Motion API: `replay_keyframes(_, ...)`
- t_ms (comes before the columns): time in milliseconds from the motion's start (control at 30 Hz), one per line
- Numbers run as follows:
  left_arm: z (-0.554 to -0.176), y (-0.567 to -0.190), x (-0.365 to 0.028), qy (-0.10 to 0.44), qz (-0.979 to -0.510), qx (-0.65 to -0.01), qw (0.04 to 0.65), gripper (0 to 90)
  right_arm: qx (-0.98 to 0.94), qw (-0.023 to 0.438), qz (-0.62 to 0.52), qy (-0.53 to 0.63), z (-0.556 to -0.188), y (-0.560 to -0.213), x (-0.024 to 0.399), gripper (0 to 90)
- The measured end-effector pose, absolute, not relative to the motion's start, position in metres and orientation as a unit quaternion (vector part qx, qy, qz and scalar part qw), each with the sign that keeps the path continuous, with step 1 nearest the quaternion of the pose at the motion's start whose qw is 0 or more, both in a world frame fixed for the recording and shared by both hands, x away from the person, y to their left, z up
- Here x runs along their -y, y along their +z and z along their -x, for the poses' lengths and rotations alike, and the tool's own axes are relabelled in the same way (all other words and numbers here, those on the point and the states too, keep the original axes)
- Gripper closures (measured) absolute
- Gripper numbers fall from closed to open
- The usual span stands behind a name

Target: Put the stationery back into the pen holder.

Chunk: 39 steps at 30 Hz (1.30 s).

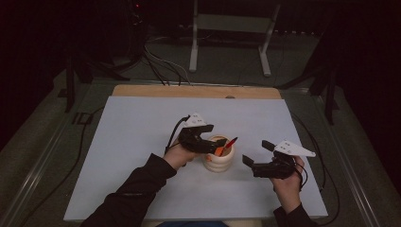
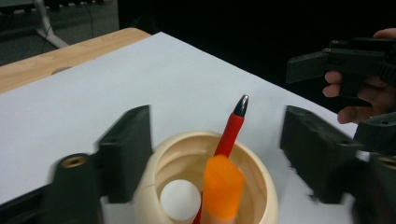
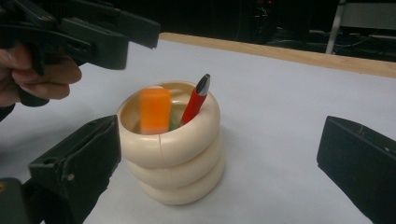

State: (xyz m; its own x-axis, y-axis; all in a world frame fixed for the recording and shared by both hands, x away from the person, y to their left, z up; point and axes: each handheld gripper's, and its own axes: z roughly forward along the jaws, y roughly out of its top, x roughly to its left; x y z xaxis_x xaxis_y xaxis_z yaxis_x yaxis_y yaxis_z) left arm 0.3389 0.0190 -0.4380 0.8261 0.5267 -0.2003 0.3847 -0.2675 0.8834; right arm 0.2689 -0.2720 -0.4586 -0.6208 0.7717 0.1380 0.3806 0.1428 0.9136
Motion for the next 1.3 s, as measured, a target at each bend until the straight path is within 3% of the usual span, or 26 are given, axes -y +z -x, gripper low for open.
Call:
replay_keyframes(167,-0.339,-0.436,-0.025,0.054,-0.796,-0.284,0.532,11.4,-0.733,0.185,-0.393,0.523,-0.268,-0.46,0.272,0.0)
replay_keyframes(233,-0.339,-0.436,-0.026,0.046,-0.797,-0.28,0.534,3.5,-0.733,0.184,-0.394,0.523,-0.268,-0.461,0.272,0.0)
replay_keyframes(367,-0.34,-0.435,-0.033,0.041,-0.794,-0.274,0.54,0.8,-0.733,0.183,-0.394,0.523,-0.268,-0.461,0.272,0.0)
replay_keyframes(1300,-0.333,-0.416,-0.095,0.079,-0.798,-0.262,0.537,0.2,-0.736,0.175,-0.392,0.524,-0.266,-0.465,0.273,0.0)
